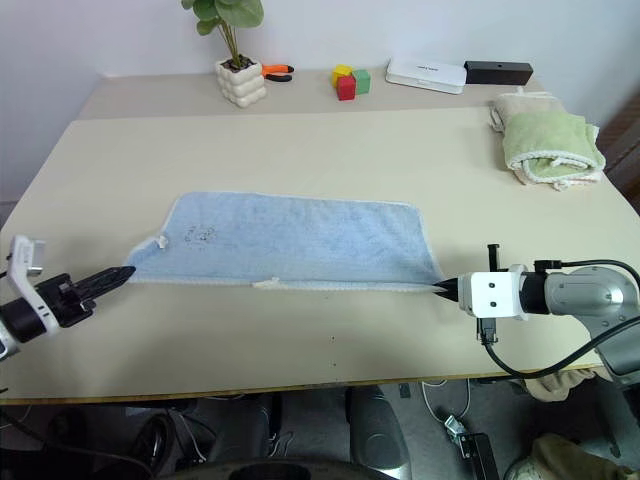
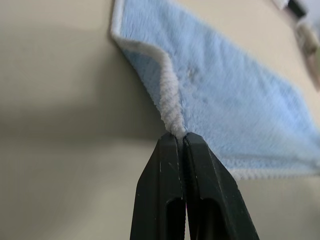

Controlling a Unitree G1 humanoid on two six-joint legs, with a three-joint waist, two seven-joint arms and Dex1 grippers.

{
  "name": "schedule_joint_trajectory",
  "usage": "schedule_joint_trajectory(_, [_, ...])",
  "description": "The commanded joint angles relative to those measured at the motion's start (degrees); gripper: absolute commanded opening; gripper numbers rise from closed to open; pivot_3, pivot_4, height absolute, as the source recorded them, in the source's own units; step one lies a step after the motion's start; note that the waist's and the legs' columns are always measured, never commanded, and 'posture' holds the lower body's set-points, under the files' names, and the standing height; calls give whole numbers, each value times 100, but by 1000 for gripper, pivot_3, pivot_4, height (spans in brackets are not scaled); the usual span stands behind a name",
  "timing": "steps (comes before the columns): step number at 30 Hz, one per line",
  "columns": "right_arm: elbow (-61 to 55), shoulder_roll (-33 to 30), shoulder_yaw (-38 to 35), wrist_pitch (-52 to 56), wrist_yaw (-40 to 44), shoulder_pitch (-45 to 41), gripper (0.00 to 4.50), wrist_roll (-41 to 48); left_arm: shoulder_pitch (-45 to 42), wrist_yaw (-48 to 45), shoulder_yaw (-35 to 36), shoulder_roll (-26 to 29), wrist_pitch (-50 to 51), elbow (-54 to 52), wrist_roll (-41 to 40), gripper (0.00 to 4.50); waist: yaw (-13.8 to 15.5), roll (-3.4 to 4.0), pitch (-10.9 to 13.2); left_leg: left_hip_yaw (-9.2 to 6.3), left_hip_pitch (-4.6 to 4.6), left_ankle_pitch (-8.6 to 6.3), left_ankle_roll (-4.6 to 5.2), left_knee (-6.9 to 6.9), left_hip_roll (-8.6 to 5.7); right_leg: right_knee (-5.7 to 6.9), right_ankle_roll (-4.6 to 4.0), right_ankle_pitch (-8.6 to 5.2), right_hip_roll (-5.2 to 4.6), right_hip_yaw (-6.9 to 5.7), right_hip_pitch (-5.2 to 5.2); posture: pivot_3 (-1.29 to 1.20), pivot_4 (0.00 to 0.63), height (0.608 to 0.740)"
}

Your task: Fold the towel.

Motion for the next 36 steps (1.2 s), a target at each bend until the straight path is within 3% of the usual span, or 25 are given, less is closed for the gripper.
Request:
schedule_joint_trajectory(1, [44, -169, -303, 146, 103, -17, 56, 5, -29, 610, 657, -180, 132, -235, -295, 0, 9, -1, 0, 1, 23, -2, 3, -3, 0, -3, -3, -3, 0, 0, 21, 0, 150, 740])
schedule_joint_trajectory(8, [26, -17, -173, 304, 96, -107, 56, -63, -578, 1905, 1381, -673, 382, -35, -1554, 0, 62, -3, -1, 1, 55, -13, 18, -1, 0, -12, -7, -12, 0, 0, 59, 0, 150, 740])
schedule_joint_trajectory(15, [-51, 44, -69, 409, 85, -190, 56, -149, -138, 2669, 1052, -738, 249, -318, -2385, 0, 86, -3, -2, 2, 55, -14, 20, 0, 0, -13, -8, -12, 0, 1, 59, 0, 150, 740])
schedule_joint_trajectory(18, [-78, 85, -36, 455, 94, -237, 0, -192, -17, 2981, 925, -732, 102, -225, -3054, 977, 96, -4, -3, 2, 55, -14, 19, 1, -1, -15, -14, -15, -2, 1, 62, 0, 150, 740])
schedule_joint_trajectory(23, [-116, 135, -18, 521, 105, -268, 0, -248, 297, 3502, 591, -458, -308, -371, -3546, 3458, 91, -4, -3, 2, 55, -14, 20, 1, -1, -16, -22, -20, -2, 1, 62, 0, 150, 740])
schedule_joint_trajectory(25, [-108, 160, 1, 541, 99, -308, 0, -275, 561, 3264, 519, -214, -362, -396, -3523, 4374, 83, -4, -3, 2, 55, -15, 20, 1, -1, -16, -23, -21, -1, 1, 62, 0, 150, 740])
schedule_joint_trajectory(29, [-73, 229, 36, 553, 101, -390, 0, -324, 1286, 1769, 333, 679, -884, -944, -2393, 4484, 86, -5, -3, 3, 55, -16, 21, -1, 0, -18, -33, -26, 1, 1, 58, 0, 150, 740])
schedule_joint_trajectory(32, [-33, 265, 64, 547, 114, -454, 0, -397, 2020, -14, -287, 1549, -2921, -1435, -171, 4484, 103, -3, -5, 4, 53, -16, 21, -3, 0, -31, -58, -40, 1, 0, 60, 0, 150, 740])
schedule_joint_trajectory(36, [5, 332, 118, 556, 126, -568, 0, -442, 2323, -1459, -1232, 2108, -6301, -793, 2451, 4484, 119, 15, -15, 18, 52, -16, 20, -21, -2, -72, -62, -40, -3, 4, 68, 0, 150, 740])
